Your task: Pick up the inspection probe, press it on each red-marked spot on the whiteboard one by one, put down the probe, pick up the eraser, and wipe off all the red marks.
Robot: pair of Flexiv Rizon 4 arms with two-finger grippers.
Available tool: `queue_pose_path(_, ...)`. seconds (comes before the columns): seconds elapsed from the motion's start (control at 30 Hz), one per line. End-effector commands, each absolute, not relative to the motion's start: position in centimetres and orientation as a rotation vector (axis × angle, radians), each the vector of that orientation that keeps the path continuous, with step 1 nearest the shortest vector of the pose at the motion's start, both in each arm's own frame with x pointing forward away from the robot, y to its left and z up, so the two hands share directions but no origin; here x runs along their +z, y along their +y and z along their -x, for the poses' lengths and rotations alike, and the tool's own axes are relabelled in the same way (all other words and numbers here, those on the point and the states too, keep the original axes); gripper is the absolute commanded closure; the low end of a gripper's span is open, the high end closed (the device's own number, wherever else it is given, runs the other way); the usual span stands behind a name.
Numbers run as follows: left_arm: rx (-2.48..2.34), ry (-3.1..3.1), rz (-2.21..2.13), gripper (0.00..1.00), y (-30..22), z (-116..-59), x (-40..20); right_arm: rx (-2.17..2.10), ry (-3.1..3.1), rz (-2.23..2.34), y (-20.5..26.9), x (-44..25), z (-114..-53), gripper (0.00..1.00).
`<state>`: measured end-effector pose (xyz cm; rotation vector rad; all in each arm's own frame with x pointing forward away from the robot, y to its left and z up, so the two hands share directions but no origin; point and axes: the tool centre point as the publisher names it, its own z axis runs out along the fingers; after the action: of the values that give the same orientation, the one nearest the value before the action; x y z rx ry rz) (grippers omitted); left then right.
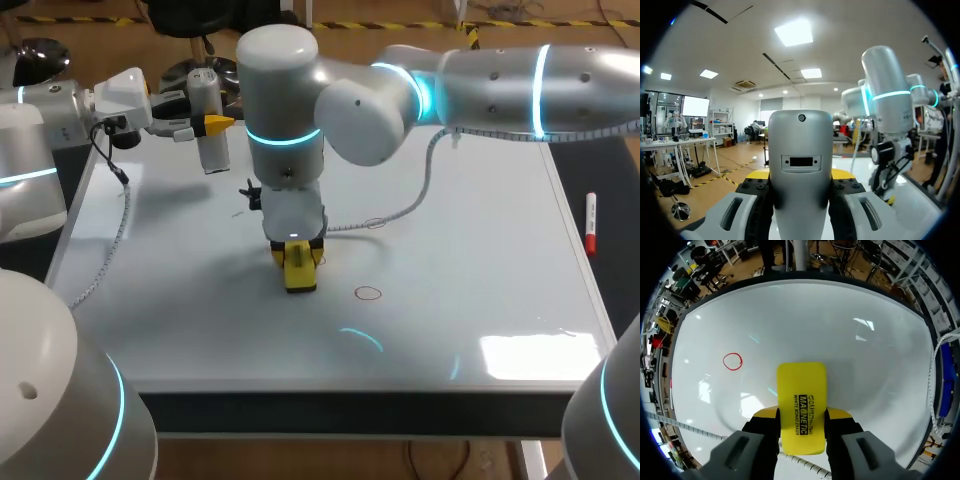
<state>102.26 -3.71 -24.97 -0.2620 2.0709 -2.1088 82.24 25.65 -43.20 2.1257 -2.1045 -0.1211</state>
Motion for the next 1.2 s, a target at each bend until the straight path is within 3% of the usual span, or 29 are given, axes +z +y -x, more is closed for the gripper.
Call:
queue_pose_path(0.03, -2.11, 2.073, 0.261, 1.0, -3.7, -102.4, -24.9, -0.108, -2.102, -2.119, 25.2, -44.4, -82.2, 1.0)
queue_pose_path(1.2, -2.11, 2.073, 0.261, 1.0, -3.7, -102.4, -24.9, -0.123, -2.143, -1.985, 20.3, -46.8, -80.8, 1.0)
